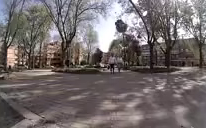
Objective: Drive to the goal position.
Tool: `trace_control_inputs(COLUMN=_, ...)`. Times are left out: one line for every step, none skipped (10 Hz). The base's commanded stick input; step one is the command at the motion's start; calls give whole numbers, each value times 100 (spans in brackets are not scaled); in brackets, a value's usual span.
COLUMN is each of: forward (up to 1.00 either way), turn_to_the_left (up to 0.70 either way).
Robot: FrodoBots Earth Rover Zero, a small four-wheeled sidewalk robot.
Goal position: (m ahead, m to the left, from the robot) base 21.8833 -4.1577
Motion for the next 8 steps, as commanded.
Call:
trace_control_inputs(forward=39, turn_to_the_left=0)
trace_control_inputs(forward=40, turn_to_the_left=0)
trace_control_inputs(forward=65, turn_to_the_left=0)
trace_control_inputs(forward=70, turn_to_the_left=0)
trace_control_inputs(forward=70, turn_to_the_left=0)
trace_control_inputs(forward=70, turn_to_the_left=0)
trace_control_inputs(forward=70, turn_to_the_left=0)
trace_control_inputs(forward=70, turn_to_the_left=0)
